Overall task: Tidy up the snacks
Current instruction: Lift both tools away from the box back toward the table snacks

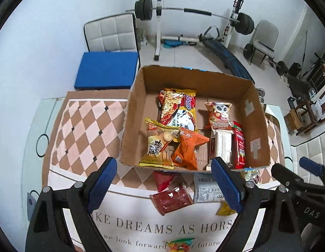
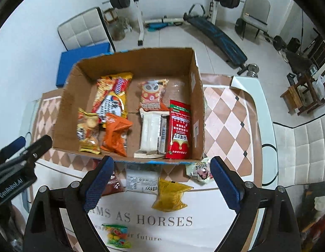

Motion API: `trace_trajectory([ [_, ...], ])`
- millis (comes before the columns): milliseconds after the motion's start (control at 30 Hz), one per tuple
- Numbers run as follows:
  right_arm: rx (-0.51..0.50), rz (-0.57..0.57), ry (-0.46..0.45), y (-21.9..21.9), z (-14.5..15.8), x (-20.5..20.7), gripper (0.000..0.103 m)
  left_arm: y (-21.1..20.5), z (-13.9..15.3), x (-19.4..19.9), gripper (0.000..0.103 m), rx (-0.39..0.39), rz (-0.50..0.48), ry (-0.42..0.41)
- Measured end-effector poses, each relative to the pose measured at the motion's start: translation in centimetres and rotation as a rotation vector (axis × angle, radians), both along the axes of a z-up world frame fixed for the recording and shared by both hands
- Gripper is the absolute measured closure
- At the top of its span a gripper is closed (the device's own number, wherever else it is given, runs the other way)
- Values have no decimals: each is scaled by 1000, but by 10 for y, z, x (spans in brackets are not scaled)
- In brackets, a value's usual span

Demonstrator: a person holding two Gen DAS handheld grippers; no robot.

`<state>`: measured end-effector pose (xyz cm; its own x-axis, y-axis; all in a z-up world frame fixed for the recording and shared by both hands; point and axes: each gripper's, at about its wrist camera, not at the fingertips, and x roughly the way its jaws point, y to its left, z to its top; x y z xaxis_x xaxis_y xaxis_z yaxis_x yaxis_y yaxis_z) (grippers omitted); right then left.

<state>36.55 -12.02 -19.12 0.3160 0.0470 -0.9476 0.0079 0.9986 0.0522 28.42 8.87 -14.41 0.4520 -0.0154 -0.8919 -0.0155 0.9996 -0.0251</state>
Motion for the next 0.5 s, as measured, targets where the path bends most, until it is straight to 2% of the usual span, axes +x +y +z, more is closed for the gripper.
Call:
trace_trajectory([
  [167, 19, 7, -51, 2, 26, -28, 8, -3, 20, -26, 11, -1, -17, -28],
  [333, 55, 2, -60, 2, 37, -49, 8, -7, 33, -47, 11, 10, -33, -51],
  [400, 75, -2, -45, 0, 36, -58, 8, -7, 31, -55, 11, 15, -39, -32],
  [500, 99, -3, 12, -4, 23, -73, 8, -6, 8, -71, 11, 13, -56, 69],
])
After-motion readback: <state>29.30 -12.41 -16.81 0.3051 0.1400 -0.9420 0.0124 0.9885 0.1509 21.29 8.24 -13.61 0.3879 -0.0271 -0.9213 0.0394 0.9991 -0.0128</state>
